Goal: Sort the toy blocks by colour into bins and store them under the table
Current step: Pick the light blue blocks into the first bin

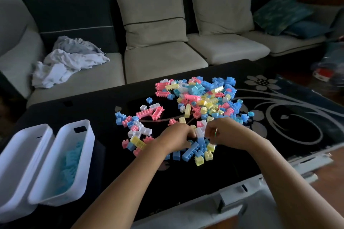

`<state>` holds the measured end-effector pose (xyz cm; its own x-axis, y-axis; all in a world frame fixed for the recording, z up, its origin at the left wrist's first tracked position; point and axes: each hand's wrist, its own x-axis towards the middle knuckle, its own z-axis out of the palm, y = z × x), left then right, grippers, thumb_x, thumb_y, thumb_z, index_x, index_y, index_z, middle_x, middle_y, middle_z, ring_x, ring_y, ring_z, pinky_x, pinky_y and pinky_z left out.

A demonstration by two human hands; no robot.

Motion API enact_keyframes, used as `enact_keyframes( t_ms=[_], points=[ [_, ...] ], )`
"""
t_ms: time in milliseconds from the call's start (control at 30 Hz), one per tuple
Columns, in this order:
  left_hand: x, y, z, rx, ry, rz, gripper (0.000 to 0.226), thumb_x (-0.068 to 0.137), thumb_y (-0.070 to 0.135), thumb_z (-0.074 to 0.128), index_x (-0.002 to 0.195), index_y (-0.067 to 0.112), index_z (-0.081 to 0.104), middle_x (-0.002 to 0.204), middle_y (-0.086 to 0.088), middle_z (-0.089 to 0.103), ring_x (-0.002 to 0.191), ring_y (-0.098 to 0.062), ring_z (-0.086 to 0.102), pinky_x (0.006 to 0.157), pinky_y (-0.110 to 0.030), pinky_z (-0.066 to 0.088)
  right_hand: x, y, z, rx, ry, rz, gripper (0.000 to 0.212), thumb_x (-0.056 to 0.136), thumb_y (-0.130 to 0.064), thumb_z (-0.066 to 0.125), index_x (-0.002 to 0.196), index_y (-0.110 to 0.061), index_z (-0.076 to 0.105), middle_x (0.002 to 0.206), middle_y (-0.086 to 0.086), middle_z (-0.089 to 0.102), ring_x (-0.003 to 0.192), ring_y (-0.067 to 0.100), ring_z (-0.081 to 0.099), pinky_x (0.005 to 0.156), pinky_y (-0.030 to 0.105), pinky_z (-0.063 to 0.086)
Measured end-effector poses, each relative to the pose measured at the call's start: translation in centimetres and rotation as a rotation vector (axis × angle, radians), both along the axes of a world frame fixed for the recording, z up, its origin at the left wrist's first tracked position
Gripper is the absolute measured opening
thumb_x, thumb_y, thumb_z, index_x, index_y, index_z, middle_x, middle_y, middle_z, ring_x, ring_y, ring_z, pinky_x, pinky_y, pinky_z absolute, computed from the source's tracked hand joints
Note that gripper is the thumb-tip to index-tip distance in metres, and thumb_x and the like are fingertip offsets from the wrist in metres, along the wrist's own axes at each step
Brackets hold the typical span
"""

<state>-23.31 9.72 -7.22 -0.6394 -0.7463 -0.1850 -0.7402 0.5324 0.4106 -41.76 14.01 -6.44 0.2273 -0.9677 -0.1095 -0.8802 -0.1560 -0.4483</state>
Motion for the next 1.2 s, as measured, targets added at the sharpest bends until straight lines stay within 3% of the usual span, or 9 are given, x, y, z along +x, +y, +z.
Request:
enact_keyframes(
  t_ms=[200, 300, 500, 700, 833, 933, 1067, 1133, 1200],
  points=[
    [-0.4, 0.0, -0.2, -0.088, -0.093, -0.035, 0.022, 0.085, 0.008, 0.063, 0.106, 0.011, 0.066, 0.11, -0.005, 0.065, 0.103, -0.022, 0.059, 0.091, -0.038, 0.048, -0.1, 1.8, -1.2, -0.009, 0.112, 0.037, 0.048, 0.079, 0.01, 0.043, 0.11, -0.024, 0.057, 0.102, -0.002, 0.045, 0.081, 0.013, 0.049, 0.056, 0.02, 0.035],
    [0.0, -0.2, -0.6, -0.091, -0.024, 0.02, 0.017, 0.085, 0.012, 0.065, 0.102, 0.012, 0.065, 0.107, -0.003, 0.065, 0.099, -0.02, 0.059, 0.087, -0.031, 0.047, 0.2, 1.5, -1.7, -0.058, 0.123, 0.059, 0.049, 0.081, 0.008, 0.044, 0.117, -0.024, 0.056, 0.107, 0.0, 0.045, 0.089, 0.019, 0.053, 0.067, 0.028, 0.043],
    [1.3, 0.1, -0.4, -0.119, 0.314, 0.229, 0.009, 0.086, 0.014, 0.063, 0.094, 0.017, 0.063, 0.094, 0.005, 0.057, 0.077, -0.003, 0.054, 0.064, -0.009, 0.039, 0.8, 0.1, -2.5, -0.042, 0.107, 0.116, 0.038, 0.091, -0.017, 0.056, 0.127, -0.028, 0.055, 0.11, 0.002, 0.053, 0.101, 0.019, 0.053, 0.078, 0.026, 0.04],
    [2.7, 0.2, 0.2, -0.116, 0.484, 0.399, 0.008, 0.087, 0.006, 0.06, 0.092, 0.011, 0.066, 0.086, 0.005, 0.063, 0.07, -0.006, 0.058, 0.059, -0.01, 0.044, 2.1, -0.2, -3.2, -0.104, 0.129, 0.111, 0.029, 0.092, -0.03, 0.058, 0.12, -0.023, 0.06, 0.112, 0.003, 0.055, 0.098, 0.022, 0.056, 0.076, 0.029, 0.043],
    [3.0, 0.2, 0.4, -0.009, 0.557, 0.484, 0.03, 0.09, -0.009, 0.04, 0.091, 0.009, 0.064, 0.089, -0.001, 0.065, 0.072, -0.004, 0.062, 0.066, -0.02, 0.053, 2.5, -0.1, -3.6, -0.14, 0.078, 0.079, 0.025, 0.091, -0.024, 0.059, 0.115, -0.017, 0.059, 0.111, 0.004, 0.057, 0.096, 0.023, 0.056, 0.072, 0.029, 0.041],
    [2.6, 1.0, 0.5, 0.046, 0.546, 0.471, 0.038, 0.09, -0.011, 0.032, 0.095, 0.01, 0.063, 0.093, -0.002, 0.066, 0.078, -0.006, 0.06, 0.062, -0.011, 0.042, 2.3, -0.1, -3.6, -0.132, -0.046, 0.016, 0.021, 0.089, -0.021, 0.063, 0.108, -0.013, 0.06, 0.106, 0.003, 0.062, 0.088, 0.017, 0.056, 0.067, 0.024, 0.041],
    [1.9, 2.2, -0.1, 0.096, 0.498, 0.373, 0.029, 0.095, 0.004, 0.037, 0.094, 0.018, 0.063, 0.098, -0.001, 0.066, 0.084, -0.021, 0.059, 0.066, -0.022, 0.044, 1.7, 0.0, -3.2, -0.113, -0.302, -0.089, 0.014, 0.086, -0.024, 0.067, 0.095, -0.015, 0.062, 0.092, -0.007, 0.062, 0.066, -0.001, 0.055, 0.054, 0.009, 0.038],
    [1.8, 2.3, -0.2, 0.081, 0.48, 0.34, 0.024, 0.095, 0.01, 0.045, 0.089, 0.026, 0.062, 0.097, -0.005, 0.068, 0.082, -0.028, 0.061, 0.069, -0.032, 0.05, 1.2, 0.1, -2.6, -0.111, -0.554, -0.183, 0.012, 0.087, -0.023, 0.066, 0.092, -0.014, 0.061, 0.086, -0.004, 0.063, 0.055, 0.0, 0.053, 0.053, 0.012, 0.041],
    [1.6, 2.1, -0.3, 0.038, 0.473, 0.314, 0.018, 0.093, 0.012, 0.051, 0.091, 0.025, 0.064, 0.093, -0.002, 0.067, 0.075, -0.024, 0.061, 0.067, -0.022, 0.049, 0.1, 0.3, -1.9, -0.079, -0.869, -0.311, 0.013, 0.089, -0.022, 0.062, 0.094, -0.011, 0.06, 0.078, -0.001, 0.06, 0.055, 0.006, 0.05, 0.052, 0.017, 0.044]
  ],
)
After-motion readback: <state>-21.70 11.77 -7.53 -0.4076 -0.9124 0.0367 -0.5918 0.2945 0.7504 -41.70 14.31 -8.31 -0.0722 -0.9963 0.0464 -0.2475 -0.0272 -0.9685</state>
